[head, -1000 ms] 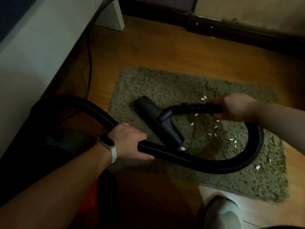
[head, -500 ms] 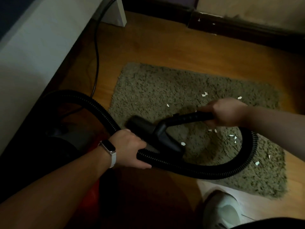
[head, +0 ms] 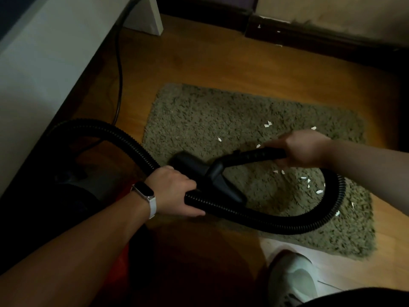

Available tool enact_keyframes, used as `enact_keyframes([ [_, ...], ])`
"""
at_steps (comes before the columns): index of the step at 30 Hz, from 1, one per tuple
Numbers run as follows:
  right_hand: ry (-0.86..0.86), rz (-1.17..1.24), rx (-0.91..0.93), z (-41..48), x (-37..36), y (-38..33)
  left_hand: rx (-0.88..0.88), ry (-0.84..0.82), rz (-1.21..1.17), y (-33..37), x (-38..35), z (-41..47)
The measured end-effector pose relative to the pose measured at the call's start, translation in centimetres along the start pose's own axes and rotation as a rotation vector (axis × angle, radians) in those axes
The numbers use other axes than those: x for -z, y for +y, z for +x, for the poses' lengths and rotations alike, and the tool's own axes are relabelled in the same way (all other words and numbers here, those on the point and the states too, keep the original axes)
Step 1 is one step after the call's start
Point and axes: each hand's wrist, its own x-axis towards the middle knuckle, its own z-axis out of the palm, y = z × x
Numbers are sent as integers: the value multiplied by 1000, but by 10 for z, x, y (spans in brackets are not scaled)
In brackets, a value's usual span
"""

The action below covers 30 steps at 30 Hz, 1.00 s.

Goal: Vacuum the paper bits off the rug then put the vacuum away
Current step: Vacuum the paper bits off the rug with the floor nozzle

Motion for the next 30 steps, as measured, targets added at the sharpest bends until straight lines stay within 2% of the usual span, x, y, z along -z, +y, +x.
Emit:
enact_keyframes([
  [4,14,98,-237,-21,-2,35,95,-92,-4,2,9,20],
  [8,24,147,-388,-47,-12,40,67,-132,11,3,11,33],
  [15,-27,56,-340,-67,-24,8,-12,-216,59,2,19,50],
  [19,2,100,-450,-84,-33,15,-58,-202,81,-4,30,59],
  [24,133,339,-706,-113,-35,20,-73,-166,55,-4,42,63],
  [26,170,386,-693,-118,-41,21,-80,-94,34,-6,42,63],
  [30,137,399,-611,-122,-44,20,-119,22,-10,-8,33,57],
])
